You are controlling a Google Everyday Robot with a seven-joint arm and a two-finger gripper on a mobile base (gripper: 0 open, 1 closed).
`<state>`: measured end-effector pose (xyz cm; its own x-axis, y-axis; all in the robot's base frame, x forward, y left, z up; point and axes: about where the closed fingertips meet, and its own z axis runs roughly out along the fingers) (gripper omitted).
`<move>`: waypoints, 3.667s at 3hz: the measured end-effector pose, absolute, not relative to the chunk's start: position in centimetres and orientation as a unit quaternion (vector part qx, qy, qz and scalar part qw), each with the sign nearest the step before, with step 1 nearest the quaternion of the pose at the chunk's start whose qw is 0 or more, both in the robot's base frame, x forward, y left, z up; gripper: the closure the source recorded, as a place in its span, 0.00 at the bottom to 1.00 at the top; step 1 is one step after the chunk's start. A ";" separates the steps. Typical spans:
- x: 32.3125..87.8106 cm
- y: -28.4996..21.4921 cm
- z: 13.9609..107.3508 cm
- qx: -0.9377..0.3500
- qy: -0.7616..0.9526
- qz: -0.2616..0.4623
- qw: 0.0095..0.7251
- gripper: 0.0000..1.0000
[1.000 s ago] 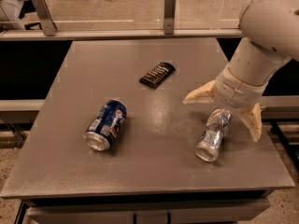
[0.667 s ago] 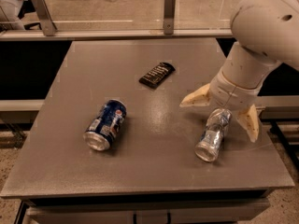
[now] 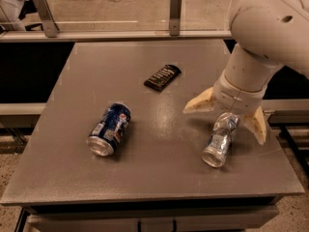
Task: Place redbull can upright
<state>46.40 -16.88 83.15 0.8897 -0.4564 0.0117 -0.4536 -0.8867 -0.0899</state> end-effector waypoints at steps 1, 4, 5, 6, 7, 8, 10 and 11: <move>46.4 -16.8 83.2 -0.971 0.233 -0.018 0.043 0.18; 46.7 -16.6 84.0 -0.975 0.214 -0.027 0.043 0.88; 47.5 -17.4 86.6 -0.981 0.177 -0.048 0.066 1.00; 47.2 -17.6 89.4 -0.982 0.120 -0.092 0.112 1.00; 47.1 -18.1 89.5 -0.985 0.082 -0.102 0.114 1.00; 47.1 -18.0 89.5 -0.985 0.082 -0.101 0.113 1.00; 49.4 -17.4 94.0 -0.967 -0.008 -0.229 0.116 1.00; 50.7 -16.0 97.6 -0.940 -0.071 -0.294 0.161 1.00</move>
Offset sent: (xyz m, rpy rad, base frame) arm 0.0003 0.0003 0.0001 0.0003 -0.0035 0.0026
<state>50.70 -15.99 97.56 0.8175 0.0393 0.5746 0.2279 -0.9383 -0.2600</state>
